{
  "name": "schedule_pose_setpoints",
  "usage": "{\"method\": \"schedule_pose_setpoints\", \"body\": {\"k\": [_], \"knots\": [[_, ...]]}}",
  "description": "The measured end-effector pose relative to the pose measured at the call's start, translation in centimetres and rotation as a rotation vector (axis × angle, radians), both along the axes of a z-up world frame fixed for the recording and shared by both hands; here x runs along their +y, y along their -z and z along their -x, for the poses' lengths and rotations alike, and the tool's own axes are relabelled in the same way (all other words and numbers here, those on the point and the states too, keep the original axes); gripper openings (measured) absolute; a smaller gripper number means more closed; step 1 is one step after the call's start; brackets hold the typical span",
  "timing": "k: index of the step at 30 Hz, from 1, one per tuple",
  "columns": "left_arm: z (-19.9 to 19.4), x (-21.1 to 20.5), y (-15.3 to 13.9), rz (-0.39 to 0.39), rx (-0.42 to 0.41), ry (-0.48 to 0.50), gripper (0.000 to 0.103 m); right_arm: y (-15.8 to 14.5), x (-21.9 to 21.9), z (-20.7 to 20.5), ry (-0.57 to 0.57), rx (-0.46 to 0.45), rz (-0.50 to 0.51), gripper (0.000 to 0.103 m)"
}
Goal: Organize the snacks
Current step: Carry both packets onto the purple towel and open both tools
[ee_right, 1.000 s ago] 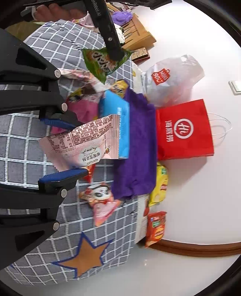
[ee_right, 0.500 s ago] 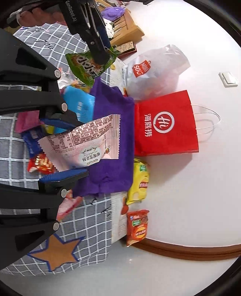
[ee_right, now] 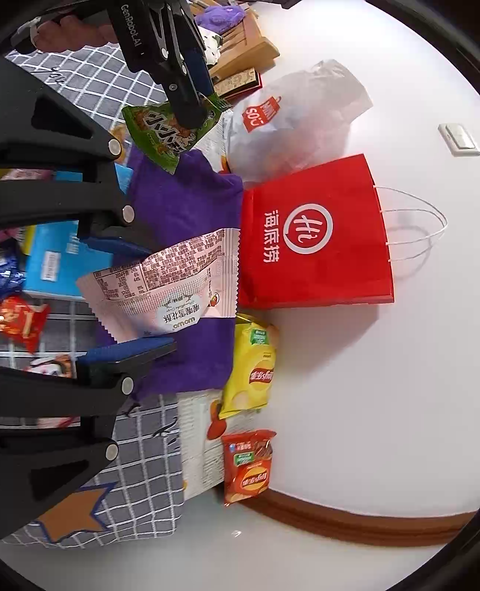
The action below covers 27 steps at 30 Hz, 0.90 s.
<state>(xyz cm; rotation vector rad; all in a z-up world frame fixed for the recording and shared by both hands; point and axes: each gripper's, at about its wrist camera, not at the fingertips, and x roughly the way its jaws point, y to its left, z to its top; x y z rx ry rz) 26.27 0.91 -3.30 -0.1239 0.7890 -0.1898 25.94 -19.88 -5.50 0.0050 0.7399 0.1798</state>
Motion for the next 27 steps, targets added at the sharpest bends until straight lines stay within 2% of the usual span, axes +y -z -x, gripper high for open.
{"method": "schedule_pose_setpoints", "body": {"k": [16, 27], "knots": [[-8.1, 2.3, 4.8, -0.036, 0.094, -0.033, 0.062, 5.3, -2.1, -8.8, 0.066, 0.072, 0.014, 0.041], [-10.9, 2.1, 8.5, -0.055, 0.181, -0.029, 0.062, 10.7, -1.8, -12.2, 0.074, 0.188, 0.052, 0.041]]}}
